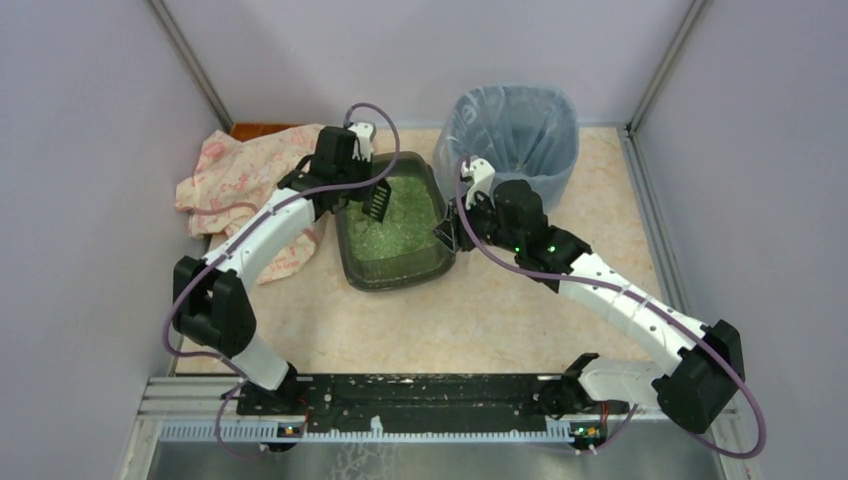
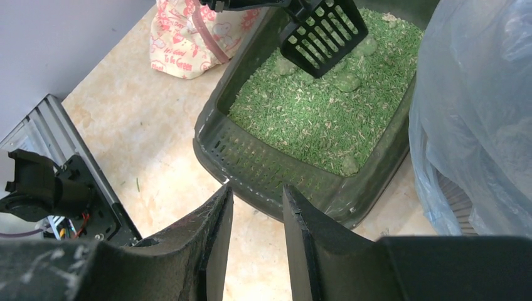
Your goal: Clean the litter box
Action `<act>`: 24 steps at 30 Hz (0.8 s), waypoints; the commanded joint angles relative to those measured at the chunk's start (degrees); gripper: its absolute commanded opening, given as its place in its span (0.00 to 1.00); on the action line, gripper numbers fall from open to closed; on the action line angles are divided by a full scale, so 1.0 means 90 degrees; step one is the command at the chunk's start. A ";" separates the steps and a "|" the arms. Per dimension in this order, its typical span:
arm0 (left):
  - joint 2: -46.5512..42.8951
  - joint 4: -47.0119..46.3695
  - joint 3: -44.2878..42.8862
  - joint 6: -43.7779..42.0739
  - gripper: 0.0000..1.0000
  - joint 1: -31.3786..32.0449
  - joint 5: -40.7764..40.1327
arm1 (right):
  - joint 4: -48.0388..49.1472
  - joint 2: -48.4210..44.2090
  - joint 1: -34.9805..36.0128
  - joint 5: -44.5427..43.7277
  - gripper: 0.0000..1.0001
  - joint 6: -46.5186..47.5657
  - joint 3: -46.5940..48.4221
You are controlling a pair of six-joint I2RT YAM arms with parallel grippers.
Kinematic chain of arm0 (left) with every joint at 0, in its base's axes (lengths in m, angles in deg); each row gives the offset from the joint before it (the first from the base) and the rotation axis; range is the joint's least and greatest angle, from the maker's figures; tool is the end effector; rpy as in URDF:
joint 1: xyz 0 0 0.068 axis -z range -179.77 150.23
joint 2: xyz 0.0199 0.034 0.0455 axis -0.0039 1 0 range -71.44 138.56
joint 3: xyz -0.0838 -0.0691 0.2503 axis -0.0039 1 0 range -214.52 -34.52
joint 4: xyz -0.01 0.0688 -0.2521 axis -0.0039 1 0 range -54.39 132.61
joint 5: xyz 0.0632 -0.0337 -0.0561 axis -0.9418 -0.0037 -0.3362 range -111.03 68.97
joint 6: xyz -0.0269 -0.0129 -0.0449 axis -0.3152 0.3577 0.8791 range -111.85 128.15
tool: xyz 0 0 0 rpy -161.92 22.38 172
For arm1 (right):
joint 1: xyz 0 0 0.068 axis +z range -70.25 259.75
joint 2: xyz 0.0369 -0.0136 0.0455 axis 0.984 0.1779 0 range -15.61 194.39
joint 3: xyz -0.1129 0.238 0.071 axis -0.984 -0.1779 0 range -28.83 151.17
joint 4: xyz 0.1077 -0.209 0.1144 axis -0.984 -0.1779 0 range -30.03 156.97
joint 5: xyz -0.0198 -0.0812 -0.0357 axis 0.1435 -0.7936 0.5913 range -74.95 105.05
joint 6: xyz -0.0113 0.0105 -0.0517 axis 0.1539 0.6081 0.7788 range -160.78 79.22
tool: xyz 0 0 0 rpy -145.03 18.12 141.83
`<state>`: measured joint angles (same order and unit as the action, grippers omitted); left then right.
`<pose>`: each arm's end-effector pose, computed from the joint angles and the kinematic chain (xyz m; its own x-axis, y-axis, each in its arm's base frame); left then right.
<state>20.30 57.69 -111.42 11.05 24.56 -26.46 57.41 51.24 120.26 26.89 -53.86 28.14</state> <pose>0.3365 -0.1485 0.3069 -0.5639 0.1997 -0.8013 0.3132 0.9495 0.0163 0.2008 0.1812 0.3370 -0.4236 -0.0706 -0.9031 -0.7053 0.6513 0.2799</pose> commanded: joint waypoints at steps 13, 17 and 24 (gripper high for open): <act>0.1871 0.1852 -0.2102 0.0032 0.00 0.0001 0.1471 | 0.0325 -0.0204 -0.0192 0.0130 0.35 0.0038 -0.0050; 0.2061 0.1981 -0.2333 0.0098 0.00 0.0001 0.1847 | 0.0312 -0.0265 -0.0248 0.0121 0.35 0.0044 -0.0104; 0.1926 0.2121 -0.1964 0.0059 0.00 -0.0087 0.1508 | 0.0325 -0.0372 -0.0298 0.0122 0.35 0.0042 -0.0208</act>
<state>36.39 69.36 -131.86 11.33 24.13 -13.13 57.56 50.58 118.19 27.35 -53.86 26.90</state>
